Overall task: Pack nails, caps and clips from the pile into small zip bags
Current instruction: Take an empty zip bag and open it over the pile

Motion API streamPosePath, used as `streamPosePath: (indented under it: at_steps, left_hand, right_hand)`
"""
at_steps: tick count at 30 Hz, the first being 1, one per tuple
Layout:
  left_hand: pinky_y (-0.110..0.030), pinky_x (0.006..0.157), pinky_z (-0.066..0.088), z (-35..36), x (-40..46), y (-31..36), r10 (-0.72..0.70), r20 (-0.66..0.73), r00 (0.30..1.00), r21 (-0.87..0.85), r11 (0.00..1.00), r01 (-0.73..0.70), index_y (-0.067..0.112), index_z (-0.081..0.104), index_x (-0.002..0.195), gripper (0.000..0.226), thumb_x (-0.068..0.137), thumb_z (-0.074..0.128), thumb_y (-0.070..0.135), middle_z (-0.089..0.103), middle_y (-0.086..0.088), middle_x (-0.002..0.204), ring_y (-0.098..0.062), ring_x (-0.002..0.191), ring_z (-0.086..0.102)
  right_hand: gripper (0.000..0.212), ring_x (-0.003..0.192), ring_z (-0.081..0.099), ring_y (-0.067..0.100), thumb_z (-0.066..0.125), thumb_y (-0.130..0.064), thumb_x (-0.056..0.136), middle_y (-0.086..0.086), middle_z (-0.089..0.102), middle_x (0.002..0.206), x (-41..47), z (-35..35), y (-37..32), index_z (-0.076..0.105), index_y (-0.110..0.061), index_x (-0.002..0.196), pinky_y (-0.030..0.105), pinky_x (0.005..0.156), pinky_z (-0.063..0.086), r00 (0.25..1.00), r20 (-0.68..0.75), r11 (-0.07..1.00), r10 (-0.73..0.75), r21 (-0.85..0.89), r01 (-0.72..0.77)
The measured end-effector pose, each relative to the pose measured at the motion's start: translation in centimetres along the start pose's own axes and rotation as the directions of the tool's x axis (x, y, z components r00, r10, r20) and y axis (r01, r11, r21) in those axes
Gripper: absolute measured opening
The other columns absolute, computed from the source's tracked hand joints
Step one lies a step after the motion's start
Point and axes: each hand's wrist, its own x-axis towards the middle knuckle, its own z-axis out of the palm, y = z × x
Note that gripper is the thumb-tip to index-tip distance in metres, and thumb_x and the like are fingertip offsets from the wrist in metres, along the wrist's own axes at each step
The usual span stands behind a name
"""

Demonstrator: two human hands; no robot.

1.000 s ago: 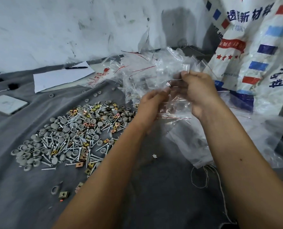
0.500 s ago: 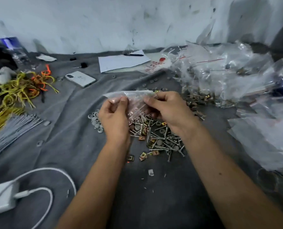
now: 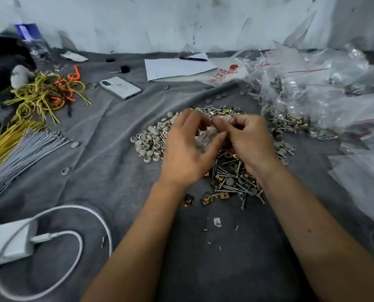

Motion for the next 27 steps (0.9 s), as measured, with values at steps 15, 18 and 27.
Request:
streamPosePath:
  at_steps: [15, 18, 27]
  left_hand:
    - [-0.039, 0.064, 0.055, 1.1, -0.8, -0.3, -0.157, 0.121, 0.98, -0.09, 0.982, 0.168, 0.016, 0.069, 0.083, 0.017, 0.088, 0.079, 0.029, 0.07, 0.005, 0.077, -0.016, 0.073, 0.069]
    - [-0.041, 0.068, 0.057, 1.1, -0.9, -0.4, -0.163, 0.161, 0.973, -0.089, 0.98, 0.179, 0.014, 0.071, 0.087, 0.013, 0.082, 0.079, 0.022, 0.072, 0.005, 0.081, -0.013, 0.076, 0.07]
    - [-0.046, 0.061, 0.055, 1.0, -0.9, 0.1, -0.322, 0.118, 0.939, -0.202, 0.919, 0.34, 0.012, 0.069, 0.087, 0.019, 0.092, 0.077, 0.029, 0.068, -0.003, 0.069, -0.026, 0.065, 0.067]
  right_hand:
    - [0.039, 0.049, 0.054, 0.009, 0.077, -0.047, 0.081, -0.001, 0.067, 0.062, -0.2, -1.6, 1.6, 0.067, -0.012, 0.067, 0.018, 0.046, 0.043, 0.989, 0.104, 0.992, -0.109, 0.069, 0.103]
    - [0.028, 0.059, 0.058, 0.009, 0.076, -0.037, 0.088, 0.001, 0.069, 0.068, 0.1, -1.7, 1.8, 0.073, -0.011, 0.077, 0.019, 0.053, 0.045, 0.983, 0.161, 0.995, -0.091, 0.045, 0.085]
    - [0.013, 0.085, 0.062, 0.018, 0.061, -0.019, 0.094, 0.006, 0.068, 0.086, 0.6, -2.0, 2.2, 0.073, -0.018, 0.088, 0.039, 0.082, 0.053, 0.957, 0.276, 0.996, -0.087, 0.055, 0.074]
